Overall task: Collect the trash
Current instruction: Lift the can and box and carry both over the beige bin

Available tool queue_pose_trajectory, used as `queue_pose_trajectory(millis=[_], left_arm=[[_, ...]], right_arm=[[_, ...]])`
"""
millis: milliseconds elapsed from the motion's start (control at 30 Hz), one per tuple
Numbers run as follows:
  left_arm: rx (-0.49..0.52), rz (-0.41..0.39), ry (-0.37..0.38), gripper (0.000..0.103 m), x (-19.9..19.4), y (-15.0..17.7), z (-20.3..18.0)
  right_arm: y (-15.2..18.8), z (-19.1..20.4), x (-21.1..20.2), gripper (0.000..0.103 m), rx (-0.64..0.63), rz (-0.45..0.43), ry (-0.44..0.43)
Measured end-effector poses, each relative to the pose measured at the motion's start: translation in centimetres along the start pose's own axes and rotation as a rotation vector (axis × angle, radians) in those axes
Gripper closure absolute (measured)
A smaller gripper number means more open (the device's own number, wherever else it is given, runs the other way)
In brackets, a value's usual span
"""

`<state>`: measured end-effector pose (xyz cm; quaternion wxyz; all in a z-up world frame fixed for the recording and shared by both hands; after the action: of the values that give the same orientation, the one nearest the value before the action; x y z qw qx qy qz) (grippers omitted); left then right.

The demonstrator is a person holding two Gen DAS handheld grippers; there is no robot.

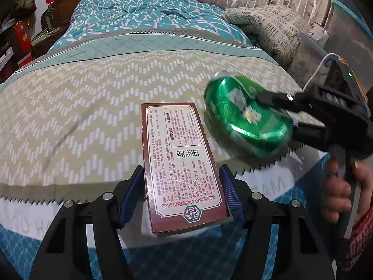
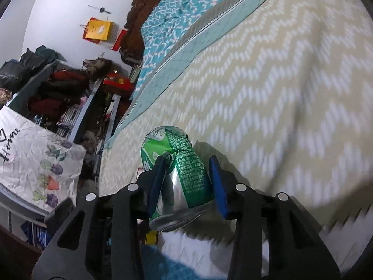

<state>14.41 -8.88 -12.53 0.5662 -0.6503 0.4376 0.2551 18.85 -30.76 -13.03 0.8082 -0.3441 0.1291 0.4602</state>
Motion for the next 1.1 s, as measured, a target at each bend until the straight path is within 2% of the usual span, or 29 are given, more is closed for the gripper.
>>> queue_pose_trajectory(millis=[267,400,567,800,867,933,1100], left_arm=[[0.007,-0.020,0.055,0.042,-4.3,1.9,1.9],[0.083,-0.034,0.074,0.042,-6.9,4.4,1.3],[0.138,-0.037,0.056,0.042,-7.9,7.3,0.7],[0.122,-0.025,0.047,0.041,-7.7,8.2,1.3],[0.121,-0.024,0.043,0.039,-7.6,8.2,1.5],[0.120,-0.030,0.038,0.030,-7.6,8.0,1.5],[0.127,-0.036,0.033,0.029,-7.4,7.7,1.4]], right_arm=[[6.8,2.5,-2.3,0.062,0.054,0.007,-0.059],[10.4,4.5,-4.4,0.060,0.013,-0.029,-0.030],[13.6,6.5,-5.9,0.057,-0.040,-0.036,-0.002],[15.0,7.2,-7.0,0.049,-0.089,-0.037,0.045],[15.1,6.8,-7.2,0.048,-0.064,-0.045,0.042],[15.1,6.0,-7.6,0.046,-0.035,-0.051,0.037],[15.2,3.5,-8.7,0.045,0.069,-0.077,0.004]])
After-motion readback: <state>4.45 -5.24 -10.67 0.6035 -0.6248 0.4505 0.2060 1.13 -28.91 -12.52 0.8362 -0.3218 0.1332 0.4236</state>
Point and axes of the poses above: each gripper's, at about its wrist camera, not at the fingertips, and x roughly the way its jaws point, z to its left, y to its underside, the point moved 5 cm from there along x, roughly the way its jaws point, and after that the axes turned 10 degrees about -x, right-handed, at the moved point
